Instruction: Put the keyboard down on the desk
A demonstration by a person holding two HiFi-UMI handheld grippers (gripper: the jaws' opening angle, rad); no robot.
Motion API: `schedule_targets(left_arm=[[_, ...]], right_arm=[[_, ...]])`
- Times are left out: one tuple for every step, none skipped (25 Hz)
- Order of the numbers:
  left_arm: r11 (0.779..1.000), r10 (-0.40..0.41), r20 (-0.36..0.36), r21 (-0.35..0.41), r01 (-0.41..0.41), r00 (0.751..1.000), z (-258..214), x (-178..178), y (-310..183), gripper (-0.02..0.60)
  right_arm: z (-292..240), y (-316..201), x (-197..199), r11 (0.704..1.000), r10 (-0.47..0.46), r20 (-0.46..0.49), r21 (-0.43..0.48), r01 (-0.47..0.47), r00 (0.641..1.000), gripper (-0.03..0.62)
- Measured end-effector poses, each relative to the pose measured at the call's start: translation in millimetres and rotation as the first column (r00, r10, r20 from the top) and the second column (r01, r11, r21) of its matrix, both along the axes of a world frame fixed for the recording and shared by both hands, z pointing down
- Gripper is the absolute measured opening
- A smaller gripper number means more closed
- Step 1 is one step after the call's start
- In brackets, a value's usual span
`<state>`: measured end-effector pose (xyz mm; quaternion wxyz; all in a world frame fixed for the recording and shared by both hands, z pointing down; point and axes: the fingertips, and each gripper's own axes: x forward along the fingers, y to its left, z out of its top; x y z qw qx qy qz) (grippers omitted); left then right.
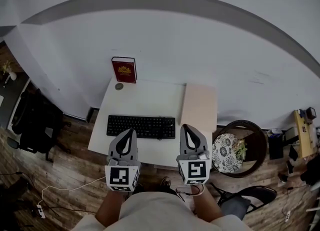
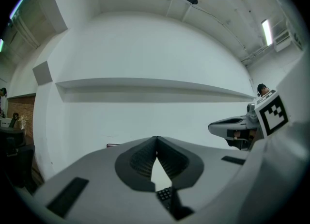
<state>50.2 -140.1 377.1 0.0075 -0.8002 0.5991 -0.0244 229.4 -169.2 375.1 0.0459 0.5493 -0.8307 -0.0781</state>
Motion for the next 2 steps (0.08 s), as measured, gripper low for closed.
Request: schedule_targets(left_arm=[[1.0, -0.002, 0.001, 0.0, 0.002, 1.0, 0.2, 0.4, -0.7, 0.011], [1.0, -0.004, 0.002, 0.0, 0.004, 1.0, 0.4, 0.8, -1.4, 0.011]], right_arm=[[0.2, -0.7, 0.9, 1.0, 0.0, 0.003, 0.002, 0.0, 1.0, 0.003], [0.4, -1.3, 1.6, 1.0, -0.001, 0.006, 0.003, 0.001, 1.0, 0.003]])
